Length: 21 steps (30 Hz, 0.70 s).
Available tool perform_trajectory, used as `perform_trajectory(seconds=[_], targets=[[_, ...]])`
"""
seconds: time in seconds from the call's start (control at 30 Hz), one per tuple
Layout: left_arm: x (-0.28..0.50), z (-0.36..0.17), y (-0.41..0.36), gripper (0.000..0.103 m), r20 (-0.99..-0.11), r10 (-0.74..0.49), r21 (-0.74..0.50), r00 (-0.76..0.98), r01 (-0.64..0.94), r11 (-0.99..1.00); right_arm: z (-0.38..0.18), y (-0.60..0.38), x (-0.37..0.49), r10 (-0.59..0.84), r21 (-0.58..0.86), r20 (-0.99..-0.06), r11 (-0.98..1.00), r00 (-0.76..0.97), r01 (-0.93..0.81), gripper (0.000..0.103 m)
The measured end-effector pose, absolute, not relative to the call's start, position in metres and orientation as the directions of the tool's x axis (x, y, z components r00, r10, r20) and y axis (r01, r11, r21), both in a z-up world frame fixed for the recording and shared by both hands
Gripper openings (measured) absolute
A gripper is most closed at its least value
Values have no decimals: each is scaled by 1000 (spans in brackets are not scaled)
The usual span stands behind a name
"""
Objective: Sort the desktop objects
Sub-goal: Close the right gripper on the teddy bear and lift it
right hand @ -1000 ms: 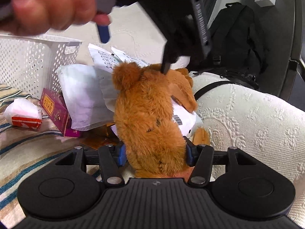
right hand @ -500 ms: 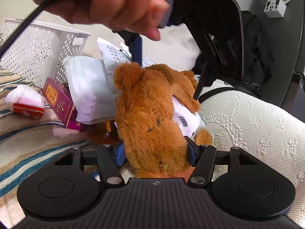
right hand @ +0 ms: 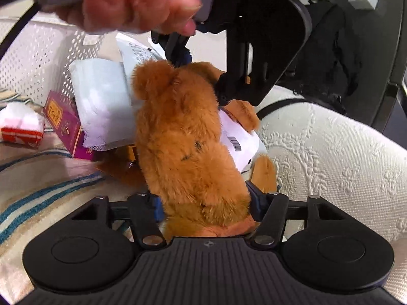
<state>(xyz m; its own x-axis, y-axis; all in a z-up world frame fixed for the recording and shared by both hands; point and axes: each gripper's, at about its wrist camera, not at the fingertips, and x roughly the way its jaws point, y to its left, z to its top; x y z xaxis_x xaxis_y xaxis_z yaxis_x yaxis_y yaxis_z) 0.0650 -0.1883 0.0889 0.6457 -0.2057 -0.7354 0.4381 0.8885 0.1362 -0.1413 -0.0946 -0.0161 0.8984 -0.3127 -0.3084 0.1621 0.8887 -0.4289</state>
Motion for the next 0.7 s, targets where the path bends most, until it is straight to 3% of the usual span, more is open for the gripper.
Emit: perform_trajectory(seconds=[0.1, 0.23, 0.37, 0.47, 0.53, 0.7], targets=[[57, 96, -179, 38, -713, -214, 131, 668, 427, 895, -11, -94, -147, -284, -408, -281, 900, 917, 154, 62], [44, 114, -155, 38, -671, -228, 105, 705, 395, 913, -3, -83, -163, -240, -415, -178, 898, 954, 148, 62], [37, 125, -127, 38, -658, -220, 79, 720, 357, 931, -3, -68, -167, -202, -493, -98, 861, 975, 128, 62], [43, 112, -114, 38, -679, -174, 82, 713, 310, 947, -14, -53, -156, -204, -575, -133, 813, 970, 92, 70], [53, 98, -106, 36, -701, -133, 81, 701, 264, 961, -20, -50, -147, -176, -598, -191, 801, 966, 27, 89], [72, 82, -74, 35, -722, -137, -5, 678, 193, 981, 2, -71, -154, 30, -399, -279, 905, 960, -144, 90]])
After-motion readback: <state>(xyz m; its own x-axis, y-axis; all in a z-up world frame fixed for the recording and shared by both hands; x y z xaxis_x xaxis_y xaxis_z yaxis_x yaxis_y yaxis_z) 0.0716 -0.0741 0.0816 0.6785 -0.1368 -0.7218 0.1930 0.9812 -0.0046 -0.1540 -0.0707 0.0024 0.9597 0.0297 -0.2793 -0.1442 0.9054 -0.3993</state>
